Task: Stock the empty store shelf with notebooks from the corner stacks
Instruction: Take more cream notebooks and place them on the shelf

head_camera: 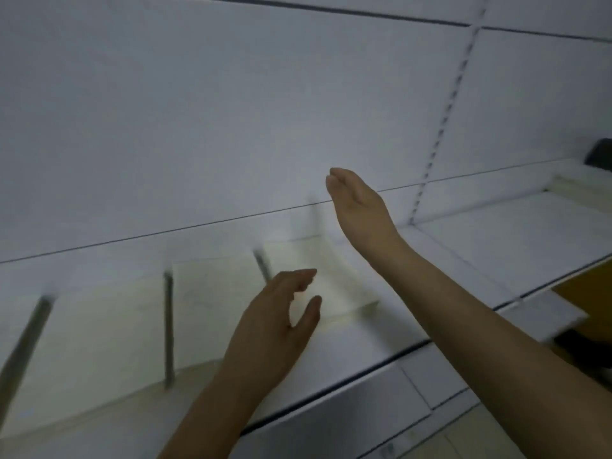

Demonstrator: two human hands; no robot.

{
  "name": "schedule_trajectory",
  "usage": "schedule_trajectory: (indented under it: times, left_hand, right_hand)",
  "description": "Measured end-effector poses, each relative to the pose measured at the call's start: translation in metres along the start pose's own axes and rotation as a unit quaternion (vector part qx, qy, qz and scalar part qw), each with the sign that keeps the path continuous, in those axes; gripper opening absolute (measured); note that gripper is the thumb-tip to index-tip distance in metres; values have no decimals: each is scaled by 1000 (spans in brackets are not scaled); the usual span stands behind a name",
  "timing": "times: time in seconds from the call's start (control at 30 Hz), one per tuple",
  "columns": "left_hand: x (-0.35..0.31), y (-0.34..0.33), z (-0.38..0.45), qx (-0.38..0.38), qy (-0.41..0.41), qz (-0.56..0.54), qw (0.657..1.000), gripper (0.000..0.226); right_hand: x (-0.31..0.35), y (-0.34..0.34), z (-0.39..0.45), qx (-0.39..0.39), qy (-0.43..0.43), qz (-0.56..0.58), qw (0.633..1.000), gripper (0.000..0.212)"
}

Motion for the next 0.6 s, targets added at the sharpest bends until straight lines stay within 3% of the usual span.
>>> schedule_trajectory:
  times: [0.27,0.43,0.6]
  left_hand:
    - [-161,-241,78,164,-140,-26,976,47]
    - [-239,-363,123,208,-188,-50,959,51]
    - [-294,-452,159,227,-214,-63,948,52]
  right_hand:
    - [-117,284,-7,-149,-17,-97,984,57]
    - [-178,442,-21,-229,-49,-150,960,58]
    - [-230,549,-30,-280,-64,-159,945,56]
Point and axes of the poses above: each hand's wrist, its own z-axis towards the middle knuckle, its own y-axis out of the back of the hand, x = y × z, the point moved 8 cm from there along z, towards the middle knuckle, and after that the axes turned 6 degrees about -y, right-handed, at the moved point
